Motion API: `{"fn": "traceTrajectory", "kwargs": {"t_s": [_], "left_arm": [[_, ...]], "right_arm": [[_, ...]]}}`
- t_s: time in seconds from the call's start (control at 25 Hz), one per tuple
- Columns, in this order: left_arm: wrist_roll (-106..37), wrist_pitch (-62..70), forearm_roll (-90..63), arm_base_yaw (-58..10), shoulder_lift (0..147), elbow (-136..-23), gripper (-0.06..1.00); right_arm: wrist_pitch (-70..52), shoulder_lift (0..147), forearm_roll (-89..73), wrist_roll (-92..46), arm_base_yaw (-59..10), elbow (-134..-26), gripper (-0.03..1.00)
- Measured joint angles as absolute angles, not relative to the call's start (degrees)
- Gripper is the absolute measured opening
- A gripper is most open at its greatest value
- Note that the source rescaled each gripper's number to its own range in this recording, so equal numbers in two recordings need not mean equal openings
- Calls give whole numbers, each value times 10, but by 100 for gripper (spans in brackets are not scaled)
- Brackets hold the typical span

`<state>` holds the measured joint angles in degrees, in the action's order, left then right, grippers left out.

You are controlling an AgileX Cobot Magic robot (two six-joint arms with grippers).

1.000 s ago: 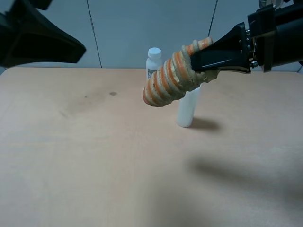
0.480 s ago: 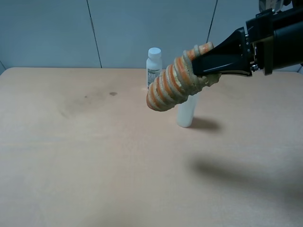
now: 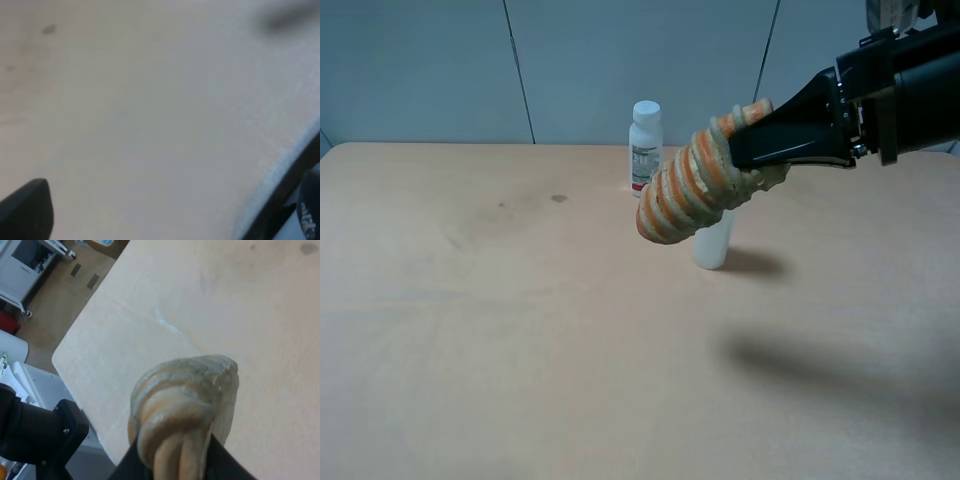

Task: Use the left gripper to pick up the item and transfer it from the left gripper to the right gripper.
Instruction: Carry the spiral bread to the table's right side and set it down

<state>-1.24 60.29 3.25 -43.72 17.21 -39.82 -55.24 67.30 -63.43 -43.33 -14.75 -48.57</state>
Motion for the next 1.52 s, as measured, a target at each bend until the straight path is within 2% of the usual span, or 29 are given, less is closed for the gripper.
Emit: {"fn": "traceTrajectory", "kwargs": {"t_s": [0.32,0.56,1.28,1.4,1.52], "left_arm": [[-12,603,22,-437,50,-334,95],[-11,619,0,-437,11,-293,90],[-11,607,-5,-437,5,-285,89],[-11,606,-5,-419,5,-284,89],[-11,606,-5,-361,5,-284,89]], "right_arm": [[-552,673,-622,-422,-147,-486,2],[-553,673,-622,-421,-147,-486,2],[-555,673,-622,-397,-147,-486,2],[-555,673,-622,-397,-147,-486,1],[-555,673,-622,-395,-147,-486,0]]}}
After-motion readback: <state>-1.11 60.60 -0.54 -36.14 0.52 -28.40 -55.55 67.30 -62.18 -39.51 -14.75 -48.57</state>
